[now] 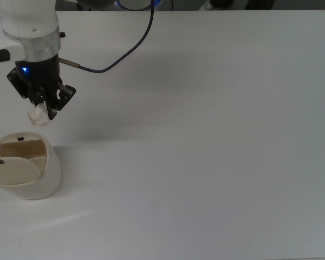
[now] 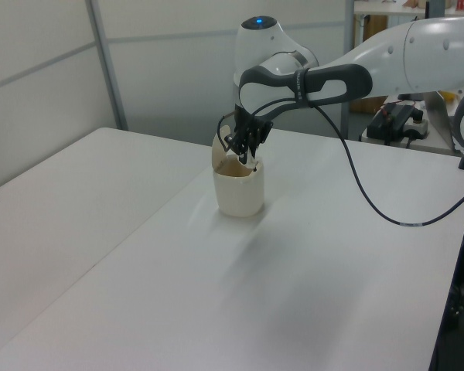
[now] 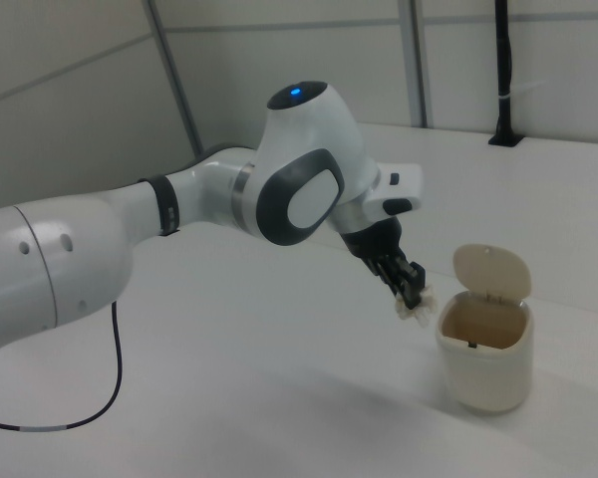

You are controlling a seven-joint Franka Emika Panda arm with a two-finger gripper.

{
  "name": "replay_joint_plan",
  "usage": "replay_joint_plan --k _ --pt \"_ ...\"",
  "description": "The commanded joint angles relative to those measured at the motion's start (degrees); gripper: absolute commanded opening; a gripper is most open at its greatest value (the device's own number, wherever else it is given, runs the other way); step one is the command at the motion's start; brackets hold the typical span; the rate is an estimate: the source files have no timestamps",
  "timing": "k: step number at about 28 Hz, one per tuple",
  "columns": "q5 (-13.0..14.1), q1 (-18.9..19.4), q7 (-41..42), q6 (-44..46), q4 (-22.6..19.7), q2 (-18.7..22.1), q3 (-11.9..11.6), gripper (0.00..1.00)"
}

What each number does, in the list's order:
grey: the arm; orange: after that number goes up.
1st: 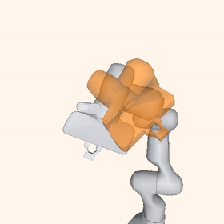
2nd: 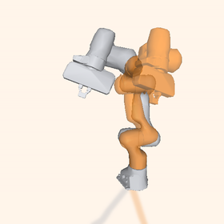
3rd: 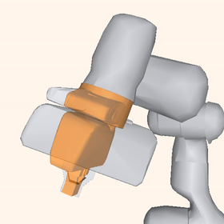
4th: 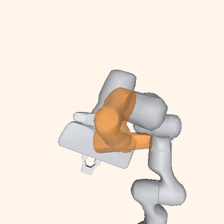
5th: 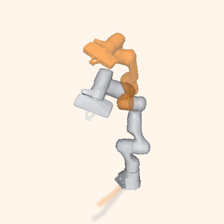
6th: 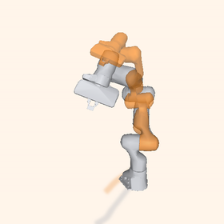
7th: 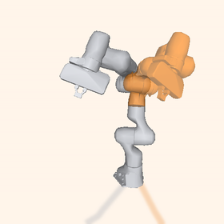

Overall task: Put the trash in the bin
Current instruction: 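Carry the paper ball over the open cream bin and lower it in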

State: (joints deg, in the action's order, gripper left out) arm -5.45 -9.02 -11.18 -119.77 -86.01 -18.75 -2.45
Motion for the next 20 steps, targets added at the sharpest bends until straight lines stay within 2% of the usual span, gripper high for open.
replay_joint_plan --k 1,7,12,14,15,16,17,18,20 --pt "0.97 -0.47 -4.01 -4.23 1.81 -2.52 -0.01 0.00" --pt "0.45 -1.35 -11.66 -13.64 1.98 -5.86 -0.19 0.00" --pt "0.09 -1.35 -13.52 -14.70 3.47 -7.96 -0.89 0.00" --pt "0.09 -1.44 -13.52 -14.79 3.48 -8.50 -1.07 0.07" --pt "0.09 -1.44 -13.52 -14.79 3.48 -8.67 -1.07 0.20" --pt "0.09 -1.44 -13.52 -14.79 3.56 -8.93 -1.24 0.43" --pt "0.09 -1.35 -13.52 -14.87 3.56 -8.94 -1.42 0.77" --pt "0.01 -1.35 -13.52 -14.79 3.82 -8.94 -1.68 1.00" --pt "0.00 -1.35 -13.52 -14.79 3.83 -8.94 -1.77 1.00"
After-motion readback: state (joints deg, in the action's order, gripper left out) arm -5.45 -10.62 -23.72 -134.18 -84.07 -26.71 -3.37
